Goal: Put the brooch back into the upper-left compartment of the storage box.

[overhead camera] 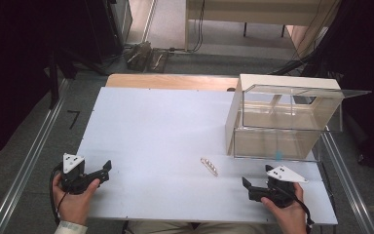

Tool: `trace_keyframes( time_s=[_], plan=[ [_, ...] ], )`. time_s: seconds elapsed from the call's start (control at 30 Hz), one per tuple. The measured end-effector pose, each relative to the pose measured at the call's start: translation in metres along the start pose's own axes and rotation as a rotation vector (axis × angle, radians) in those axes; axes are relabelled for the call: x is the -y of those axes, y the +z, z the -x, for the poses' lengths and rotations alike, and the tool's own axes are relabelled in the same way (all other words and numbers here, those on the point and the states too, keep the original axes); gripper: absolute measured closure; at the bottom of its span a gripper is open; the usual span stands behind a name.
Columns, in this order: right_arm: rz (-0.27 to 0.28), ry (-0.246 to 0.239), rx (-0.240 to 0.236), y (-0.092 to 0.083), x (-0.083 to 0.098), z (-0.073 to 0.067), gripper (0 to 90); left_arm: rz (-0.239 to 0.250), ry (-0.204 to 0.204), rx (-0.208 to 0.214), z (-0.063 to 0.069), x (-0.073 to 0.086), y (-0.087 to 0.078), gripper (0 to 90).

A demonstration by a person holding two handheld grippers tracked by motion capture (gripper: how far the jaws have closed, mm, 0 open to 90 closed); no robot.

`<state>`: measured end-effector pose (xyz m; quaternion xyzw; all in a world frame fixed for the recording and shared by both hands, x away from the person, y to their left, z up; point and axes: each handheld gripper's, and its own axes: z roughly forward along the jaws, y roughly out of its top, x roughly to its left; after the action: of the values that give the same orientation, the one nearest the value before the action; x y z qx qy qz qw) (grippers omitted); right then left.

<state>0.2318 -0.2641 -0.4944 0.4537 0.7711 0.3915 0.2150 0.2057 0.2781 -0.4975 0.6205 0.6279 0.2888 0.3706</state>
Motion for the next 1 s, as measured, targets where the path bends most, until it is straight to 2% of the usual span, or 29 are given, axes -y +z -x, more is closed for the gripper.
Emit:
trace_keyframes(
  time_s=[0.2, 0.3, 0.63, 1.0],
  plan=[
    [-0.004, -0.001, -0.028, 0.009, -0.004, -0.009, 3.7, 0.002, 0.002, 0.0, 0.0, 0.0, 0.0, 6.0],
    [-0.013, -0.023, -0.039, 0.015, -0.005, -0.015, 3.7, -0.001, 0.002, 0.002, 0.0, 0.0, 0.0, 6.0],
    [-0.034, -0.044, -0.091, 0.031, -0.01, -0.033, 4.4, 0.004, 0.002, 0.006, -0.001, 0.0, 0.0, 6.0],
    [-0.029, -0.056, -0.106, 0.043, -0.015, -0.046, 12.3, 0.001, 0.003, 0.011, -0.001, 0.0, 0.0, 6.6]
  ],
)
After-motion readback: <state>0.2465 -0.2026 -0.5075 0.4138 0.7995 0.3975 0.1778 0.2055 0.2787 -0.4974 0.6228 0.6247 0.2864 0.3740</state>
